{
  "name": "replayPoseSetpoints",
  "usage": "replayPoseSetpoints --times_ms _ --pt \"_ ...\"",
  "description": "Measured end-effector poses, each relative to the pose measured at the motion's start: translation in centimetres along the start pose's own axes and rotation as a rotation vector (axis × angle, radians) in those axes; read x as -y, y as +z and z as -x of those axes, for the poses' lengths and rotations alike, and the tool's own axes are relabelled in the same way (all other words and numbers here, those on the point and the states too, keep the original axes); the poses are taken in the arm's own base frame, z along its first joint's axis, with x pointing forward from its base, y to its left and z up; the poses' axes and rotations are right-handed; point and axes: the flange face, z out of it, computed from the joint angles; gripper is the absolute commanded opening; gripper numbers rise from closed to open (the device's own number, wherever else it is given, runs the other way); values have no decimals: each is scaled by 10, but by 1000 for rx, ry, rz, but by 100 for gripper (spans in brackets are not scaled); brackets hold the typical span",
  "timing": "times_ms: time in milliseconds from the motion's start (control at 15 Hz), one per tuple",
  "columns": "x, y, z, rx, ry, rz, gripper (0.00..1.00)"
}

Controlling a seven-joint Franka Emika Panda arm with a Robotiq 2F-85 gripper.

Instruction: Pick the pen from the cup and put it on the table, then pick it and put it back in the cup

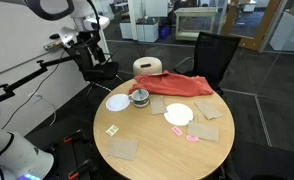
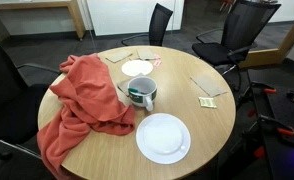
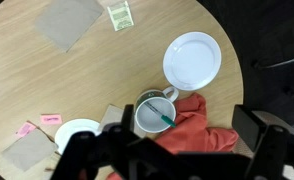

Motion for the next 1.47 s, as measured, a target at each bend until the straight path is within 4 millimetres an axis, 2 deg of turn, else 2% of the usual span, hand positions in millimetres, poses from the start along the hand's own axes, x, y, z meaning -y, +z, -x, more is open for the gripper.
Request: replayPoseSetpoints --times_ms 600,800,1067,1467 --pt "-1 1 0 1 -7 10 100" --pt "-4 9 -7 7 -45 47 100" --pt "-9 35 -29 7 -161 59 100" --pt "-23 95 -61 49 -418 48 100"
